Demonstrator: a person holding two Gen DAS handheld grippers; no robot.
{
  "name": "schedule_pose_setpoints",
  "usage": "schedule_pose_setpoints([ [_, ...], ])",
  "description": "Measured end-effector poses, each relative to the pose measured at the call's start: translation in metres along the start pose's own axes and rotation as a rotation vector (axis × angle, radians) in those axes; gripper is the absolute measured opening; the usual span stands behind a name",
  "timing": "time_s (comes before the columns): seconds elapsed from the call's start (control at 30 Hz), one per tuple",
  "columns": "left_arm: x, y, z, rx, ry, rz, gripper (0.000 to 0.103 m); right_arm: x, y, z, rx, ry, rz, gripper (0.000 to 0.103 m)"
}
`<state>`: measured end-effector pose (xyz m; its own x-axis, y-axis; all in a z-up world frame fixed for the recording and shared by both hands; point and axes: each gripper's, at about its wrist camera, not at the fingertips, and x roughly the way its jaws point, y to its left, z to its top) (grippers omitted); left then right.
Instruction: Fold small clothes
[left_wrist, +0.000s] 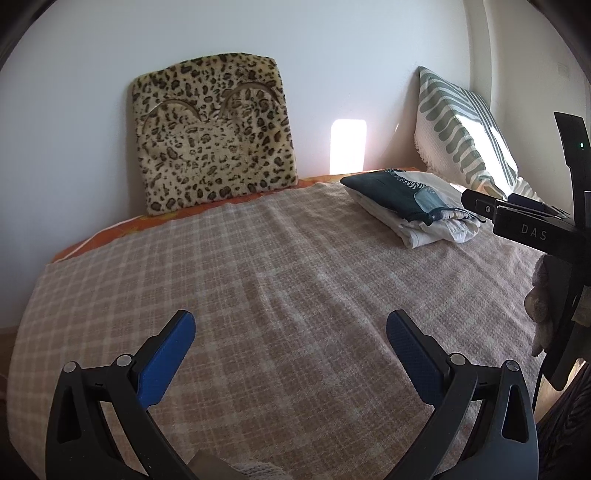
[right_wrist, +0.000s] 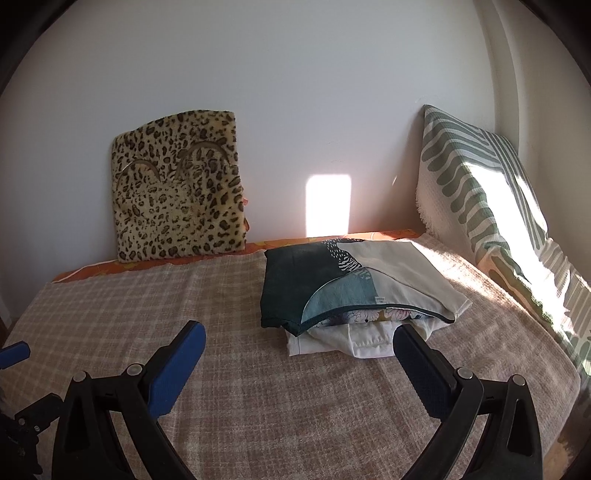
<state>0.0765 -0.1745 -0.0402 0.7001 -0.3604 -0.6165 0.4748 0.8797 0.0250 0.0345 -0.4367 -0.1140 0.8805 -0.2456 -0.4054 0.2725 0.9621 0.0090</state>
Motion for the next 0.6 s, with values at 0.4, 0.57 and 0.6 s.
schedule_pose_setpoints([
  [0.4,0.007,-0.001,-0.008,0.001,0.039,0.001,0.103,0.010,-0.002,-0.010,0.003,0.039,0.007,0.103],
  [0.57,0.007,0.002,-0.009,-0.009,0.044,0.002,0.103,0.011,-0.003,-0.012,0.012,0.044,0.009,0.103],
  [0.6,0.006,0.002,-0.009,-0.011,0.044,0.003,0.103,0.010,-0.003,-0.012,0.012,0.042,0.008,0.103],
])
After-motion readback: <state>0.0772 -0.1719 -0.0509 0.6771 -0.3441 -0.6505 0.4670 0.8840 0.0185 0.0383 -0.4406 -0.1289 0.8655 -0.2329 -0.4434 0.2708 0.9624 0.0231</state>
